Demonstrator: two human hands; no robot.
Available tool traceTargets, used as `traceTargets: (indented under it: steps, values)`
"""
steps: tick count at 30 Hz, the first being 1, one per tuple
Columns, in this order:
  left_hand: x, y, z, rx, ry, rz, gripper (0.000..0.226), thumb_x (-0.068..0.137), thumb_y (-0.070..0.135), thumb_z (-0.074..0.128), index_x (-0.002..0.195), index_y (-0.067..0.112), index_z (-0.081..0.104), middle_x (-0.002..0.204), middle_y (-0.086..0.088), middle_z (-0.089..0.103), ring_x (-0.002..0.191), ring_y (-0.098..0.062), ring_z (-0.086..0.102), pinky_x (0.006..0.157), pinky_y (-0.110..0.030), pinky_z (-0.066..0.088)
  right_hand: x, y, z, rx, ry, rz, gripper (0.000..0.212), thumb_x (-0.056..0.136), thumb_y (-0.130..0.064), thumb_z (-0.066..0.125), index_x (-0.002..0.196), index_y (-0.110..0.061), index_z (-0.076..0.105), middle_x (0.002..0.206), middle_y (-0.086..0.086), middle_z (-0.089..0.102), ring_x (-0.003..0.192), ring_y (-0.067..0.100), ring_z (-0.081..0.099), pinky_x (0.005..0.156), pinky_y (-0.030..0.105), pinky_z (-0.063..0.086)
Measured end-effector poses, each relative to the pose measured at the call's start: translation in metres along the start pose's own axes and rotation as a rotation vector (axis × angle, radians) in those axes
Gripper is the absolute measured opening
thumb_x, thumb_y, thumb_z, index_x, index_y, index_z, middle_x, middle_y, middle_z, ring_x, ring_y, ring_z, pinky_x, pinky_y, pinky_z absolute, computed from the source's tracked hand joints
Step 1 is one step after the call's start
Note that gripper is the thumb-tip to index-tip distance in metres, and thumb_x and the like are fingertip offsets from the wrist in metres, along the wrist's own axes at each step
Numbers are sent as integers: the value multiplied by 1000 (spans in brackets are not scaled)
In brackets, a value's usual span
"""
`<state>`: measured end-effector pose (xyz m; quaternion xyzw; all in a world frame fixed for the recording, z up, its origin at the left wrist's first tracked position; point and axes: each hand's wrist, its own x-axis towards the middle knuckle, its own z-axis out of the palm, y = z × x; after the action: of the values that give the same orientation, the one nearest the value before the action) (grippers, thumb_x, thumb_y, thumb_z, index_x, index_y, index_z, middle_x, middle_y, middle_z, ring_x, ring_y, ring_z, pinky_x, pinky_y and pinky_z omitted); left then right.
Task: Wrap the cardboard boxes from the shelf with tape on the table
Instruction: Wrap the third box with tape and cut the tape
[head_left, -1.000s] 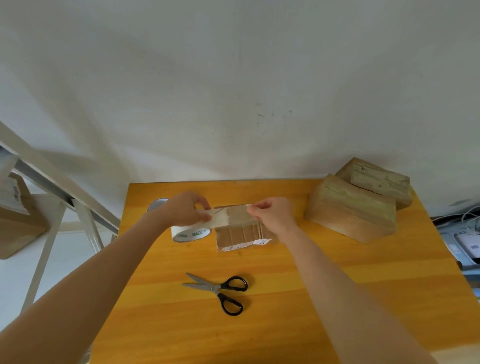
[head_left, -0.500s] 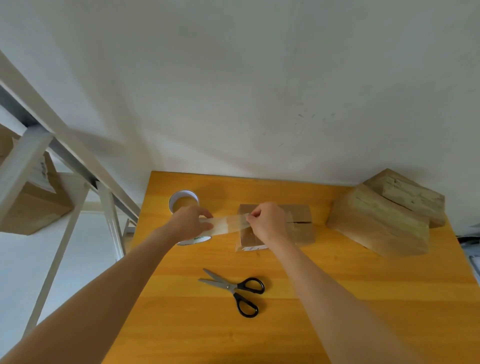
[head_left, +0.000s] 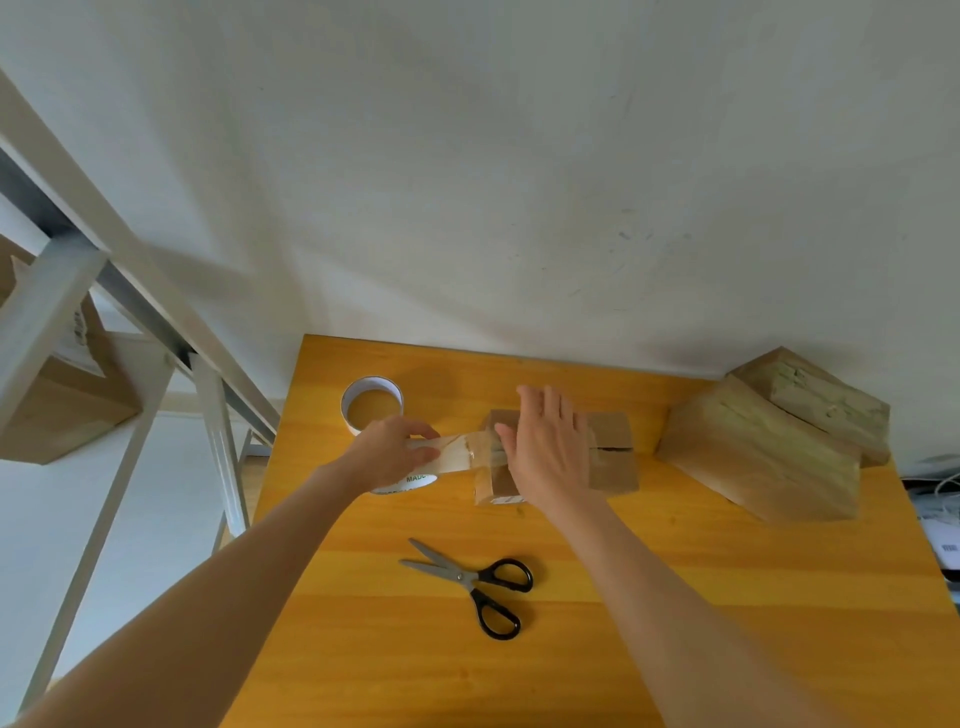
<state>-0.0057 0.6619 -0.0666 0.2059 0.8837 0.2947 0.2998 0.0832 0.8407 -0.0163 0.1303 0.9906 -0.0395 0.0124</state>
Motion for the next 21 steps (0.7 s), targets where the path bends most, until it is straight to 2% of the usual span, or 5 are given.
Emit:
traceTargets:
  steps: [5,9,15,19,21]
  values:
    - [-1,-5,-1,-8,-13,18,26,91,27,59,115,23,66,96,1,62,86,-15,56,70,-26,47,-3,11,26,-29,-132,22,67,93,-57,-5,150,-25,-17,160,9,-10,147,27,-6,119,45,0]
    - [-1,-7,1,-17,-31,33,27,91,29,60,116,22,66,95,4,59,90,-17,57,70,-24,43,-5,20,43,-41,-176,88,67,86,-61,-18,145,-31,-27,158,4,-19,146,22,-13,117,44,-7]
    - [2,-6,1,-43,-29,33,28,92,26,58,118,21,65,102,0,65,91,-17,58,71,-24,47,2,15,29,256,-55,61,60,99,-49,14,152,-26,-4,161,5,0,147,19,-5,117,41,-6]
    - [3,-6,0,-18,-52,56,28,93,26,57,119,22,66,102,0,66,89,-14,56,68,-20,40,0,-5,21,-40,-339,-298,106,80,-78,37,149,-20,-17,153,10,-31,142,26,-26,115,47,-14]
    - [2,-6,0,22,-61,75,29,93,28,56,120,24,65,106,-1,67,92,-15,57,73,-22,39,1,-13,26,-235,-404,-365,125,70,-72,62,150,-15,-15,152,19,-31,141,34,-25,115,52,-11]
